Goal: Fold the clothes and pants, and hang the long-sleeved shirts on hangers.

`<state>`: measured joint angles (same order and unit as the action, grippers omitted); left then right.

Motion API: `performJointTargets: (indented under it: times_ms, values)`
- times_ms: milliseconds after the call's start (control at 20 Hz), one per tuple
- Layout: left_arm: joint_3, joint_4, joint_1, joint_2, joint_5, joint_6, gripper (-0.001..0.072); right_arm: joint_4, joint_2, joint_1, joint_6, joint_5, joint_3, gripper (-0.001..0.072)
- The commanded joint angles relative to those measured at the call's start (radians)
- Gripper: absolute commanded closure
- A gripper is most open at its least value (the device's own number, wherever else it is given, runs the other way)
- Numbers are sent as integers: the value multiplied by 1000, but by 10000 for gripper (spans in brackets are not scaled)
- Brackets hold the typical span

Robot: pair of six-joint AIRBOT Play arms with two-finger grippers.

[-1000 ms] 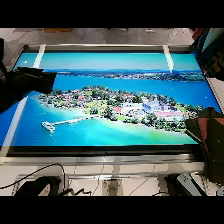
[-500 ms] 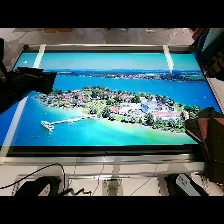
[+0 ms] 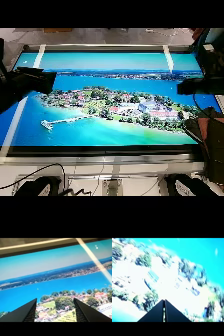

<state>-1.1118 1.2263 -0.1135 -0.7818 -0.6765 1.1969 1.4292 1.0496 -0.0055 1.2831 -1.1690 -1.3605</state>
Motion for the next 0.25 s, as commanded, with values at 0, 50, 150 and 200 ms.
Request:
performJointTargets:
  times_ms: [0,50,150,200]
  values:
    - [0,0,1,1,0,0,207,23,0,81,-56,89,5,660]
    - [0,0,1,1,0,0,207,21,0,80,-56,89,5,660]
    - [0,0,1,1,0,0,207,13,0,80,-55,89,5,660]
    - [0,0,1,1,0,0,207,12,0,81,-55,89,5,660]
